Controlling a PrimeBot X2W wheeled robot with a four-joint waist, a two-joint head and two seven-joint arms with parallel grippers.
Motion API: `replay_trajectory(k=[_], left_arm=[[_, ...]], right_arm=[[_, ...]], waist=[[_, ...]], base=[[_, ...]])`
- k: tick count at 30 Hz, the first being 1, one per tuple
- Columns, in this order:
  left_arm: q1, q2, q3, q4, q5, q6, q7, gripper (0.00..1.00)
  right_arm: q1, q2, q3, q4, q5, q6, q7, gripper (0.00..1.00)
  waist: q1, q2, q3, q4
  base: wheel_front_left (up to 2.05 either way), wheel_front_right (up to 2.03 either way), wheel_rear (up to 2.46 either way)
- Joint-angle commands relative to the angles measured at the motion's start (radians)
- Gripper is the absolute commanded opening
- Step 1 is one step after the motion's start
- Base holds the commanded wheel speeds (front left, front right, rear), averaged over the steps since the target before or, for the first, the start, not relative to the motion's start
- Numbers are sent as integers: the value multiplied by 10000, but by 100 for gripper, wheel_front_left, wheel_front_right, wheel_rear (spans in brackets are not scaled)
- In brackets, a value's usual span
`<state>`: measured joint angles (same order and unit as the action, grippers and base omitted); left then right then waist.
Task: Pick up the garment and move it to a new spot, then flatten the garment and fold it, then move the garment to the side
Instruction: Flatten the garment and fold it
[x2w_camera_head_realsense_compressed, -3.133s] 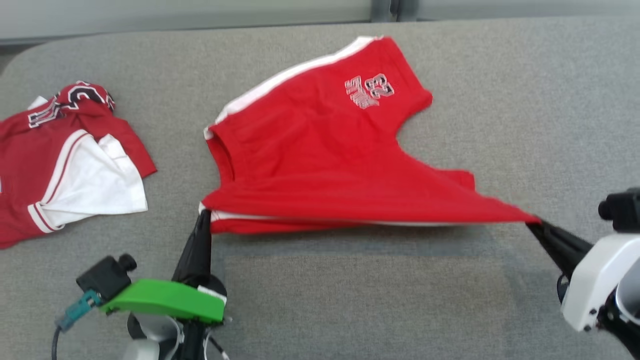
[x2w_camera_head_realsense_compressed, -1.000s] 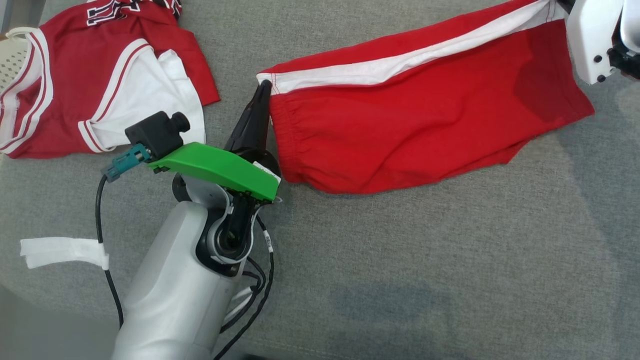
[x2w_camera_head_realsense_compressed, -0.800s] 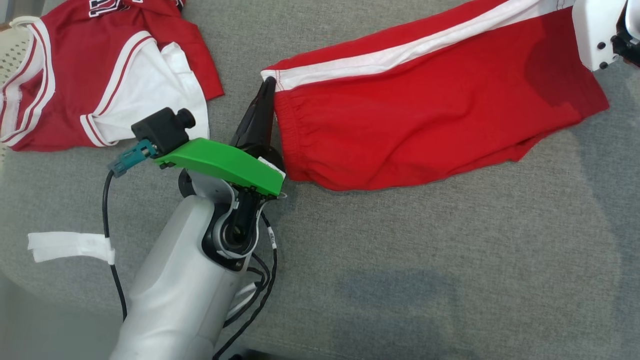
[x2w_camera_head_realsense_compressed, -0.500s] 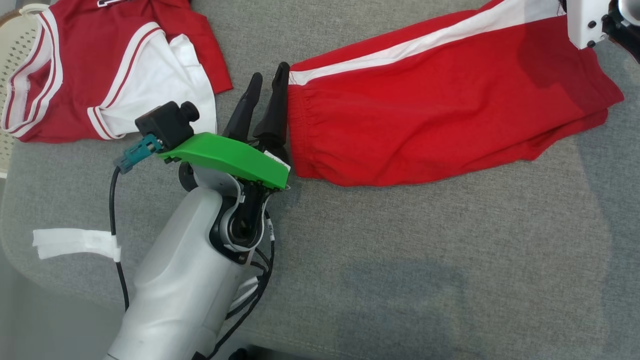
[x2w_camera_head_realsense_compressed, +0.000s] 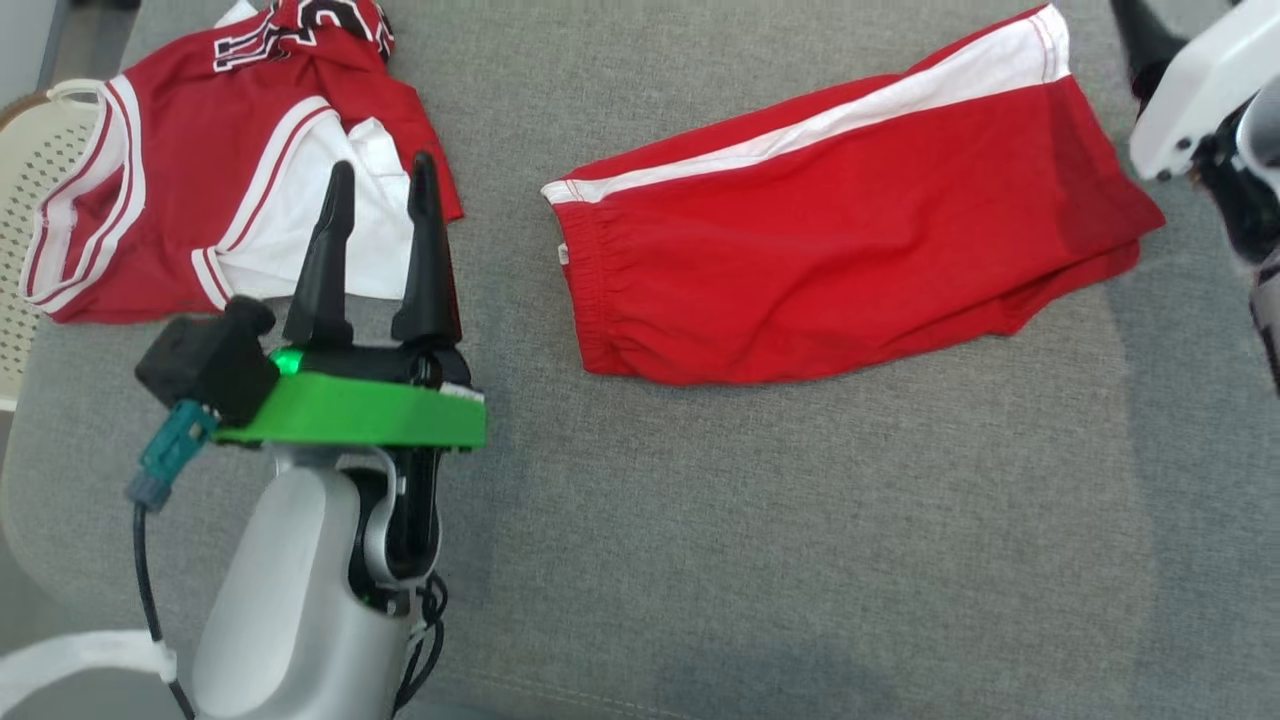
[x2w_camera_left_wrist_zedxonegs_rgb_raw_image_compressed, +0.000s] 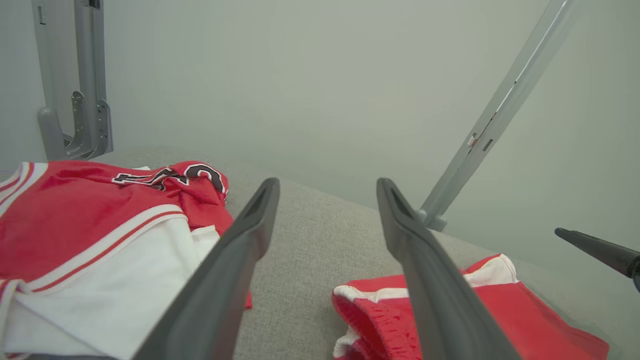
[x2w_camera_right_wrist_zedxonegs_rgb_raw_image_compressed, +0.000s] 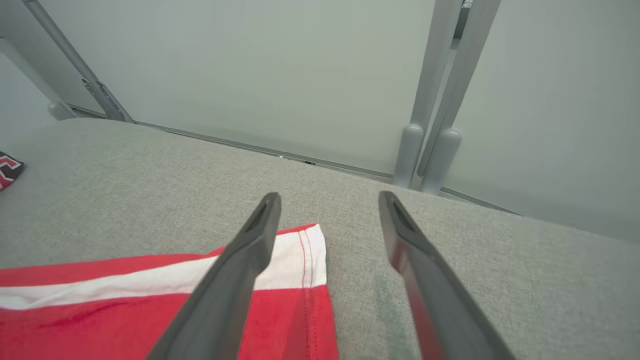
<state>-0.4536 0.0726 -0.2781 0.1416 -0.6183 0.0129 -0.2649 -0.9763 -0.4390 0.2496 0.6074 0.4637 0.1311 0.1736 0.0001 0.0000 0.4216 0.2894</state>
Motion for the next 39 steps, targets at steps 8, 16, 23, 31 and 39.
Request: replay_trajectory(k=[8, 16, 23, 31, 39], left_arm=[[1954, -50, 386, -938, 2466, -514, -3, 100], [3152, -18, 723, -1027, 3506, -774, -4, 100], [3250, -118, 861, -1076, 3697, -841, -4, 100], [2977, -180, 723, -1001, 3754, -984, -5, 100], [2972, -209, 688, -871, 3649, -984, -5, 100]], right_arm=[[2320, 1243, -2037, -487, -722, -7, -852, 100], [3906, 2469, -3763, -852, -1370, -7, -838, 100], [4227, 3258, -4674, -821, -2035, -6, -712, 100], [4016, 3506, -4823, -381, -2964, -7, -255, 71], [4482, 3580, -4755, -326, -4223, -10, -395, 0]], waist=[[-1, 0, -999, -358], [-1, 0, -1268, -346], [-1, 0, -1052, -219], [-1, 0, -691, -62], [-1, 0, -772, -53]], base=[[0, 0, 0], [0, 0, 0], [0, 0, 0], [0, 0, 0], [0, 0, 0]])
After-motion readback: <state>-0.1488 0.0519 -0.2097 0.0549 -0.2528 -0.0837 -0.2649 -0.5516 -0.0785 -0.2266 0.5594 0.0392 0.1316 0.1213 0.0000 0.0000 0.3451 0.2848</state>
